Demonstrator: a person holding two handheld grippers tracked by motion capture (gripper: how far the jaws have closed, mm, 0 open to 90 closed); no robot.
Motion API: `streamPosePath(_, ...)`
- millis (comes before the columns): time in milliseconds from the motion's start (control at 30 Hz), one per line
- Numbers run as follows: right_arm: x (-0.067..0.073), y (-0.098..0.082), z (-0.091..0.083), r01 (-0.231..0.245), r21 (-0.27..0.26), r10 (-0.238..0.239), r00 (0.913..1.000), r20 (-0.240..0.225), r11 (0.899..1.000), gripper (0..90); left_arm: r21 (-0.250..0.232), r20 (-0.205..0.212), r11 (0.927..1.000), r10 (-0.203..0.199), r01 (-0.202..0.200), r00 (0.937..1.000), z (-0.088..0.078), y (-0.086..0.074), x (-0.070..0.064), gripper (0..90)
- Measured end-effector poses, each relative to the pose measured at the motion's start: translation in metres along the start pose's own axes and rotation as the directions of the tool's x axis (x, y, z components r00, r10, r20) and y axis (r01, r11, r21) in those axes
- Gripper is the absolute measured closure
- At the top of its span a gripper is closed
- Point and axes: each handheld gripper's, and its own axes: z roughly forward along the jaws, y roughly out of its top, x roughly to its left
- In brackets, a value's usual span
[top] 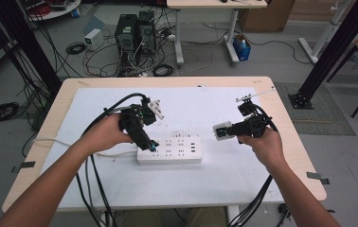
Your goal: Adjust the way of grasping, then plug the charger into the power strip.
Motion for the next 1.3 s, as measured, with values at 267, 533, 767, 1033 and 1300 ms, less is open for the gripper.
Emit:
streamPosePath(267,0.007,0.008,-0.015,0.242,0.176,-0.274,0.9431,0.189,0.954,62.1,0.069,0.009,0.9973,-0.026,0.025,0.9996,-0.013,-0.030,0.020,21.4)
streamPosePath(533,0.003,0.011,-0.029,0.341,0.258,-0.399,0.8892,0.224,0.904,62.1,0.083,-0.002,0.9923,-0.092,0.092,0.9957,-0.014,-0.049,0.031,21.5)
streamPosePath(767,0.001,0.010,-0.028,0.375,0.301,-0.443,0.8737,0.201,0.877,62.1,0.084,-0.010,0.9871,-0.136,0.137,0.9906,-0.018,-0.064,0.036,21.4)
streamPosePath(1033,0.003,0.009,-0.024,0.416,0.315,-0.481,0.8604,0.167,0.853,62.1,0.090,-0.027,0.9803,-0.174,0.176,0.9843,-0.019,-0.080,0.040,21.4)
streamPosePath(1300,0.011,0.016,-0.016,0.454,0.308,-0.510,0.8501,0.131,0.836,62.0,0.079,-0.022,0.9761,-0.201,0.202,0.9793,-0.021,-0.087,0.042,21.4)
